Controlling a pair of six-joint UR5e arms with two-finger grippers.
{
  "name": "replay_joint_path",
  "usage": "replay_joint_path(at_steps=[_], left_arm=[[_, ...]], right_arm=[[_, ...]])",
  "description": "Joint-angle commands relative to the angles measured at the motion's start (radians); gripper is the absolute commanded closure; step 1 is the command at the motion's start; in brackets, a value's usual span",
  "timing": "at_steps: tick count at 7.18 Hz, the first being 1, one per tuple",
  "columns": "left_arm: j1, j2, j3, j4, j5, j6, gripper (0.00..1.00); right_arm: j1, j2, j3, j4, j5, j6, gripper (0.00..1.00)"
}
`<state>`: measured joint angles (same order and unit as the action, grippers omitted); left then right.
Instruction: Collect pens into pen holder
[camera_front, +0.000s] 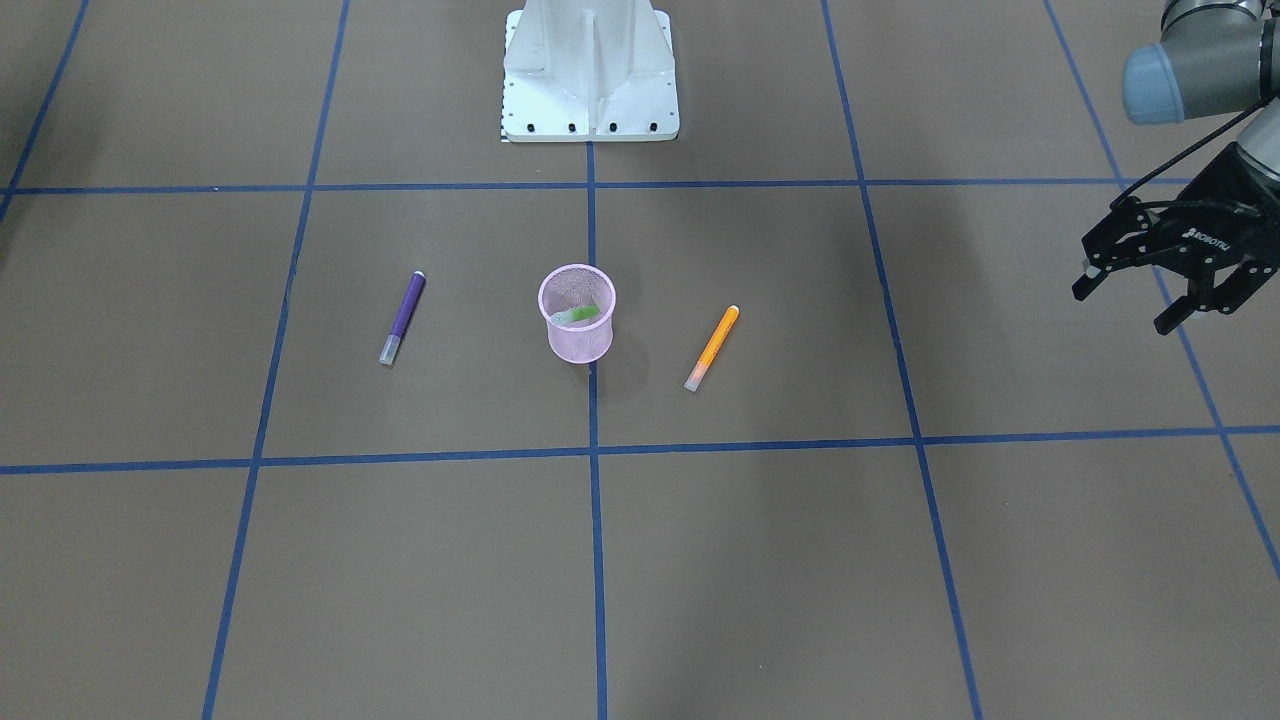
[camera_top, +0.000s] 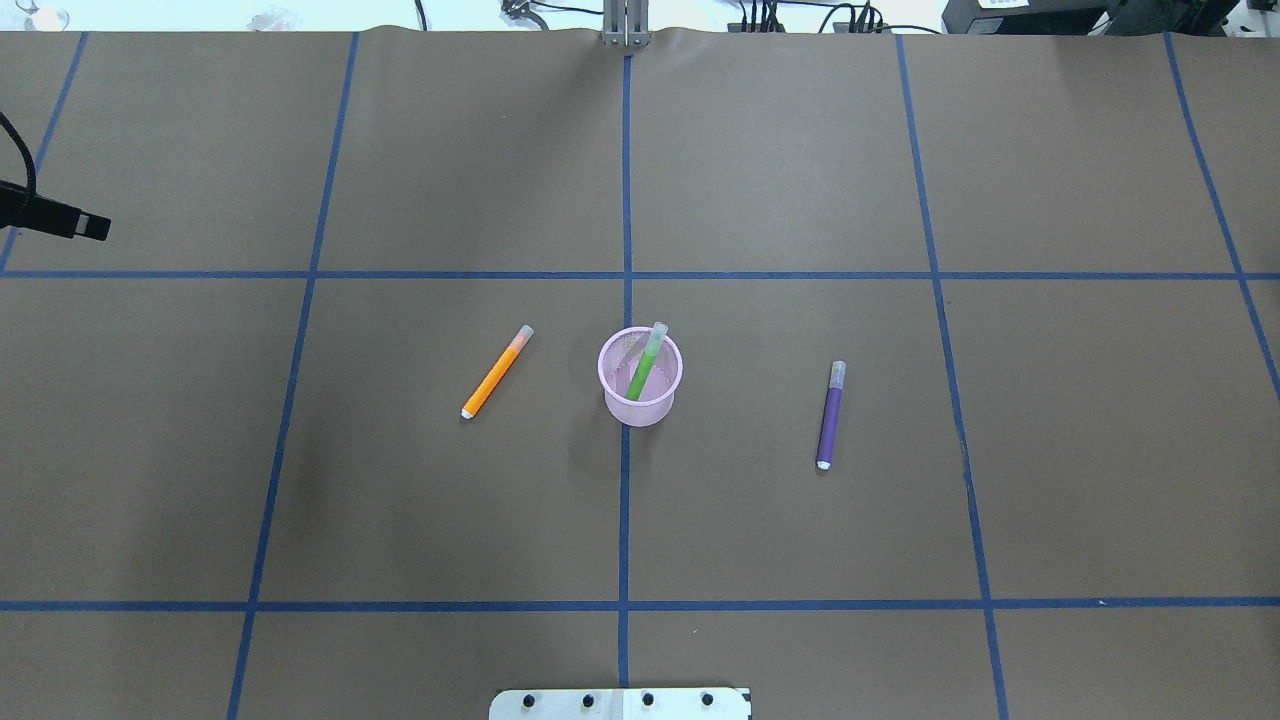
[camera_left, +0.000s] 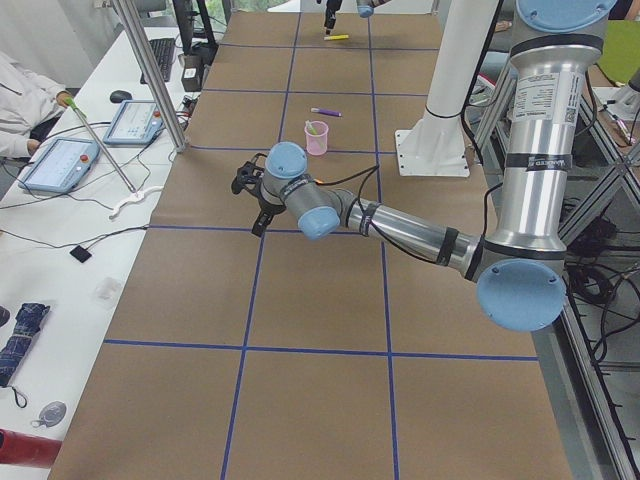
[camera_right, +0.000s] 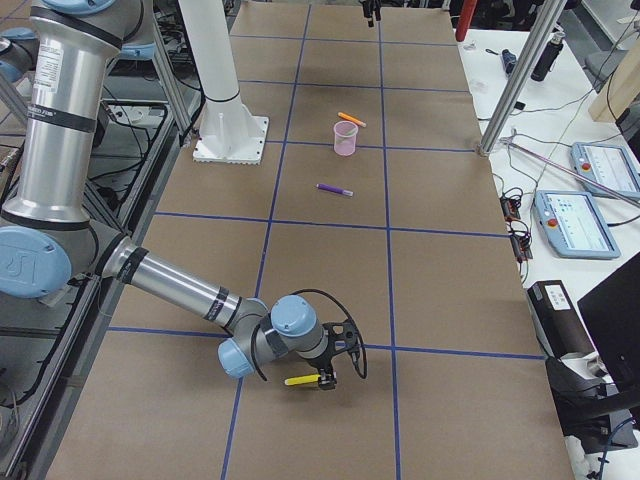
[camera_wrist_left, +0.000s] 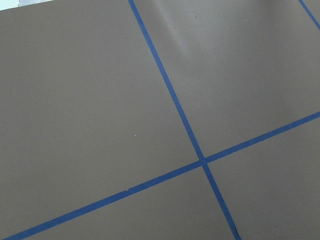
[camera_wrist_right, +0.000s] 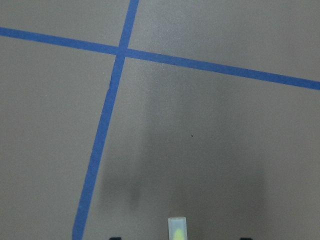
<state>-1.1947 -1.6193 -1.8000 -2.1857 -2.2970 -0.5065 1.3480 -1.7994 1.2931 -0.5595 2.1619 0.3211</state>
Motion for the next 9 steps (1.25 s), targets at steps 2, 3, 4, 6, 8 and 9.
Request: replay_joint_path(at_steps=[2, 3, 4, 6, 8, 9], left_arm=[[0.003, -0.001, 0.001, 0.000, 0.007, -0.001, 0.00], [0.004, -0.002, 0.002, 0.000, 0.007, -0.001, 0.00], [0.004, -0.002, 0.001, 0.000, 0.007, -0.001, 0.00], [0.004, -0.002, 0.001, 0.000, 0.007, -0.001, 0.00], [0.004, -0.002, 0.001, 0.000, 0.008, -0.001, 0.00], [0.004, -0.002, 0.001, 0.000, 0.007, 0.000, 0.00]], right_arm=[[-0.038, 0.000, -0.020, 0.003, -0.024, 0.003, 0.41], [-0.040, 0.000, -0.027, 0.003, -0.025, 0.003, 0.45], [-0.044, 0.000, -0.040, 0.004, -0.025, 0.003, 0.48], [-0.047, 0.000, -0.057, 0.004, -0.025, 0.003, 0.55], [-0.052, 0.000, -0.058, 0.003, -0.024, 0.003, 0.57], [-0.053, 0.000, -0.061, 0.003, -0.025, 0.003, 0.59]])
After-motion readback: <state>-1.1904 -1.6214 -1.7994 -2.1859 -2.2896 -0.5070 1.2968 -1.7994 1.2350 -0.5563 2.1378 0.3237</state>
